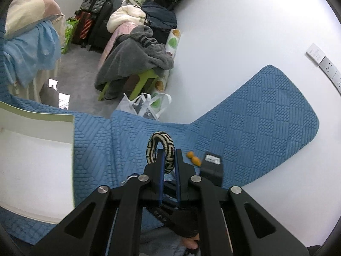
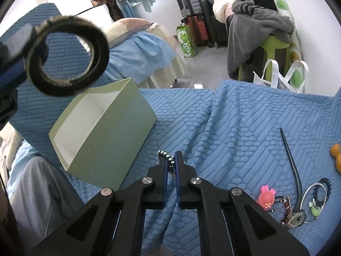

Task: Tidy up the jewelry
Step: 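Carry both items over the green box and open both tools to drop them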

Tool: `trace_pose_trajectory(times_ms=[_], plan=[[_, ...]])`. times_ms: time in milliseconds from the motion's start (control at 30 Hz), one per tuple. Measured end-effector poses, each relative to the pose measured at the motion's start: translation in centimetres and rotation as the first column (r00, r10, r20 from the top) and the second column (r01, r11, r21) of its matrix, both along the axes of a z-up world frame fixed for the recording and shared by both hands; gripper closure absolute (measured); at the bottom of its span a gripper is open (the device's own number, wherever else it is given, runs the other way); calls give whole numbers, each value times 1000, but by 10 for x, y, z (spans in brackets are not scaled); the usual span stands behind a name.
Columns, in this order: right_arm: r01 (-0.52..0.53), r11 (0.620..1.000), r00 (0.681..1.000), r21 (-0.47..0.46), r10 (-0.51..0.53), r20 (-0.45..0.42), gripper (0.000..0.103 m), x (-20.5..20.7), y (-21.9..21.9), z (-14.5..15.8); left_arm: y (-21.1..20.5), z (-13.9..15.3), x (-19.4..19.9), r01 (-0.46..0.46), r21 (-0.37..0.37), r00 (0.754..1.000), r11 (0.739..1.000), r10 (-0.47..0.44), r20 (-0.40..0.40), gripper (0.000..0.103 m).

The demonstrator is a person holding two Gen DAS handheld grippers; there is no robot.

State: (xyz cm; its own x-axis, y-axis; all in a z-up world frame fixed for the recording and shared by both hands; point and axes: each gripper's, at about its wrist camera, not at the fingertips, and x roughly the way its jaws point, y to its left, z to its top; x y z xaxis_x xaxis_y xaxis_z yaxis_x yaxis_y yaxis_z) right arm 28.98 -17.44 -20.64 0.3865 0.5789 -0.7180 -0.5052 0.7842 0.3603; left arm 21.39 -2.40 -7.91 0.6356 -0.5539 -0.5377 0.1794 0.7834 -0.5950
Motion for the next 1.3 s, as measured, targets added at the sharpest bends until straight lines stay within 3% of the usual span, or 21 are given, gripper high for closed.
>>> trace_pose_trajectory(times_ms=[300, 433, 800, 1100, 1300], plan=[[64, 996, 997, -61, -67, -47, 99, -7, 4, 7, 23, -8, -12, -35, 99, 999, 994, 37, -24, 95], [111, 993, 992, -41, -113, -61, 99, -9, 0, 22, 33, -8, -16, -48, 127, 998, 991, 52, -29, 94], [128, 991, 989, 30, -130, 74, 99, -22, 23, 101, 62, 13, -21, -74, 294, 997, 953, 82, -13, 95], [73, 995, 981, 64, -83, 174, 98, -29, 63, 166, 106, 40, -24, -148, 341, 989, 928, 148, 28, 95], [46, 997, 982, 57, -56, 180, 98, -23, 95, 175, 132, 34, -25, -174, 328, 983, 929, 185, -3, 95]])
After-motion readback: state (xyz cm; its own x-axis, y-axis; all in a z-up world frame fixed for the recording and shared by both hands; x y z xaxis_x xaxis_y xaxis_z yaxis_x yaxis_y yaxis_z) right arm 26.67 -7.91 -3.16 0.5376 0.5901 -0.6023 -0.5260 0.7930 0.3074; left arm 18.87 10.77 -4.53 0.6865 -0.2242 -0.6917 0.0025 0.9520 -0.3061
